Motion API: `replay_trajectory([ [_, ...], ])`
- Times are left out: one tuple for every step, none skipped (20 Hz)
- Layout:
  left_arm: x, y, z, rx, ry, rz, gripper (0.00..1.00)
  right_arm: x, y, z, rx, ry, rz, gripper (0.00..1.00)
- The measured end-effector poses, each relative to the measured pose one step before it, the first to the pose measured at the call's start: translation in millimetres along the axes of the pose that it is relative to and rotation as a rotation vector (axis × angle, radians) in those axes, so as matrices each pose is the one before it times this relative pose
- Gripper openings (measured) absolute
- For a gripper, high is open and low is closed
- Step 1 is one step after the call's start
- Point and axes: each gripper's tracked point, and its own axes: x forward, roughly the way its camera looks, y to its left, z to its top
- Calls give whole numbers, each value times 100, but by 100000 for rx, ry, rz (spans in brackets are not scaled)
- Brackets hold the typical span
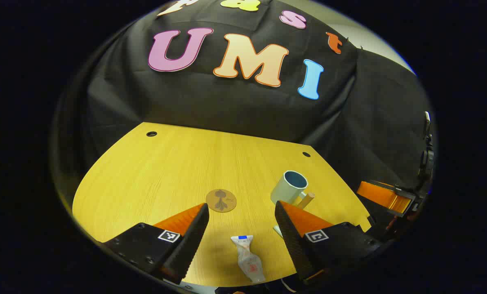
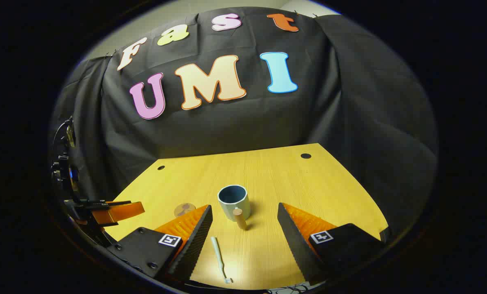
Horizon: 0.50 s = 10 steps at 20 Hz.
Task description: Put the toothbrush and toothpaste on the desktop into the cup, then pick up the cup and place it on the coaster on the desktop.
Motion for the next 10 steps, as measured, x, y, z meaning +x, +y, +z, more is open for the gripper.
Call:
replay_trajectory([
  [38, 3, -177, -378, 540, -119, 94, -251, -82, -239, 264, 82, -142, 98],
  [29, 38, -215, -532, 717, 134, 94, -173, 3, -297, 588, 579, 198, 98],
  [16, -37, -169, -638, 461, 56, 95, -118, -118, -310, 623, 773, 140, 94],
  [92, -62, -262, -648, 358, -32, 95, -100, -69, -370, 350, 1084, -7, 99],
  [-20, -148, -278, -721, 553, -896, 95, -74, -108, -413, 80, 1245, -179, 99],
  [-218, -530, -338, -887, -423, -1856, 95, -106, -175, -306, 25, 1238, -326, 99],
  [-335, -497, -153, -919, -445, -1682, 95, -69, -63, -424, 131, 894, -56, 99],
  [-334, -360, -297, -253, -126, -1291, 94, -108, 6, -128, -43, 727, 225, 99],
  [-89, -62, -28, 282, 15, -245, 94, -166, 64, -129, -233, 445, 228, 98],
  [-87, 41, -196, 510, 270, 513, 95, -64, 63, -157, -295, 555, 378, 98],
])
